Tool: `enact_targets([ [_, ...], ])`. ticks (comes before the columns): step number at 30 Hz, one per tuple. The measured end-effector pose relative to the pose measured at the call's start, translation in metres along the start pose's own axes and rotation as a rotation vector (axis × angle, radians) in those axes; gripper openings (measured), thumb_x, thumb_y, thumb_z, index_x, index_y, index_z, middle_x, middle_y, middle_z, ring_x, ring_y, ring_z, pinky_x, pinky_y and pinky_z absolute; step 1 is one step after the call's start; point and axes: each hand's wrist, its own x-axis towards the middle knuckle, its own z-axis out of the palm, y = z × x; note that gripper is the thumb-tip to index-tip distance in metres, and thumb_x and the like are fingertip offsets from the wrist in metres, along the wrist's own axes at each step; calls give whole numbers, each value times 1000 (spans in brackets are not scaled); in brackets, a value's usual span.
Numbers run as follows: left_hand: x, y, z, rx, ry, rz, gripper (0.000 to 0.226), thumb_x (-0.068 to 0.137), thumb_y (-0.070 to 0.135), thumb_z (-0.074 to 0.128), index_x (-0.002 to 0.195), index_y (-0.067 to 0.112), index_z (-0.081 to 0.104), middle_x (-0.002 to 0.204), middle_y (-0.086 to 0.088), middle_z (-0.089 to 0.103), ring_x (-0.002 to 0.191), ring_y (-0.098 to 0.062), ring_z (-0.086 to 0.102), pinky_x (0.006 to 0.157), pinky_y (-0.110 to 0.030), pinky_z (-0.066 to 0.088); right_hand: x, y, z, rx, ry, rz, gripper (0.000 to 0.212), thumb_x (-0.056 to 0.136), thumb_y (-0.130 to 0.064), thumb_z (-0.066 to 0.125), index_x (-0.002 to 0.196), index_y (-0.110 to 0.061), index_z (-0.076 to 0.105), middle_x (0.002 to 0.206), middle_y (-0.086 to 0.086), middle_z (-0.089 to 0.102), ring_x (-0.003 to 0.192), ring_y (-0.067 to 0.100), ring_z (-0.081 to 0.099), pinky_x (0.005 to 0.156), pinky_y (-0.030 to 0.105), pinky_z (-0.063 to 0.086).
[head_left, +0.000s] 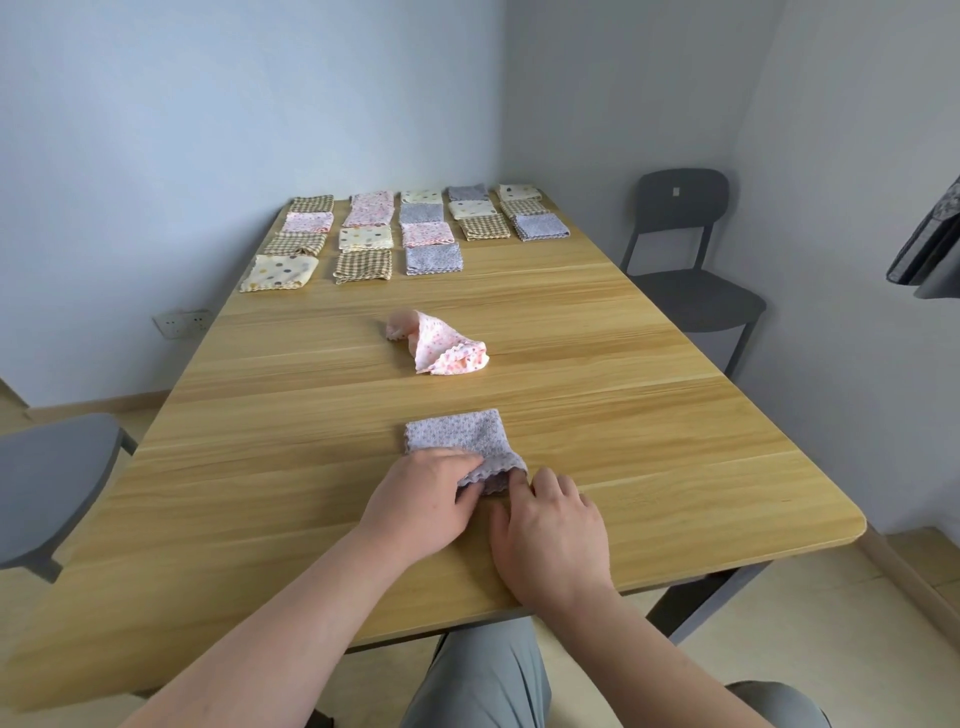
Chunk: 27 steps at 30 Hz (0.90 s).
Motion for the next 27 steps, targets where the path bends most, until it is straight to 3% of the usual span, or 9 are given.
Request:
enact_targets([
  [3, -1, -4, 2, -4, 8, 8, 35, 92, 25, 70, 126, 18, 72, 126, 6, 71, 117, -9, 66, 100, -21, 48, -1, -6, 0, -20, -73, 86, 27, 74, -35, 74, 92, -14, 72, 69, 1, 60, 62, 25, 61, 49, 33, 43],
  [8, -3, -7, 6, 13, -19, 48, 35, 97, 22, 64, 132, 18, 67, 137, 5, 64, 131, -9, 56, 115, -22, 37, 0, -3, -3, -13, -90, 82, 20, 75, -34, 75, 67, -18, 66, 67, 1, 56, 59, 24, 57, 48, 29, 35],
  [13, -4, -10, 2, -17, -54, 52, 32, 96, 17, 64, 128, 15, 70, 134, 3, 66, 129, -10, 58, 113, -27, 42, 5, 8, -11, 46, -18, 46, 25, 71, -22, 79, 54, -19, 62, 66, -2, 52, 56, 23, 54, 47, 25, 29],
  [15, -4, -10, -2, -20, -85, 61, 32, 97, 17, 62, 128, 15, 71, 135, 6, 65, 130, -8, 57, 113, -25, 41, 8, 11, -14, 115, 19, 46, 17, 78, -22, 75, 63, -18, 66, 73, -1, 55, 62, 24, 56, 46, 26, 35],
  [17, -3, -12, -5, -25, -128, 63, 33, 98, 19, 60, 129, 17, 70, 138, 10, 63, 131, -6, 55, 113, -22, 38, 10, 14, -14, 156, 32, 27, 7, 84, -25, 70, 85, -19, 72, 85, 0, 60, 73, 24, 60, 49, 31, 46],
  [19, -1, -12, -10, -34, -189, 32, 34, 97, 22, 58, 128, 20, 71, 140, 14, 61, 130, -4, 54, 113, -23, 39, 10, 16, -10, 162, 1, -39, 19, 87, -29, 65, 102, -22, 72, 96, 1, 63, 82, 25, 62, 57, 36, 53],
  [23, 19, -9, -16, 8, -266, -64, 34, 98, 29, 45, 105, 19, 76, 115, 7, 72, 107, -12, 65, 94, -37, 54, 7, 16, -3, 118, -42, -85, 31, 88, -39, 47, 83, -26, 74, 91, -2, 64, 79, 24, 63, 61, 35, 53],
  [27, 41, 4, -15, 94, -212, 7, 32, 102, 30, 40, 106, 25, 72, 113, 11, 65, 100, -16, 63, 81, -39, 55, 8, 13, -4, 116, -30, -47, 32, 89, -37, 48, 75, -22, 73, 85, -3, 64, 75, 23, 62, 57, 35, 51],
])
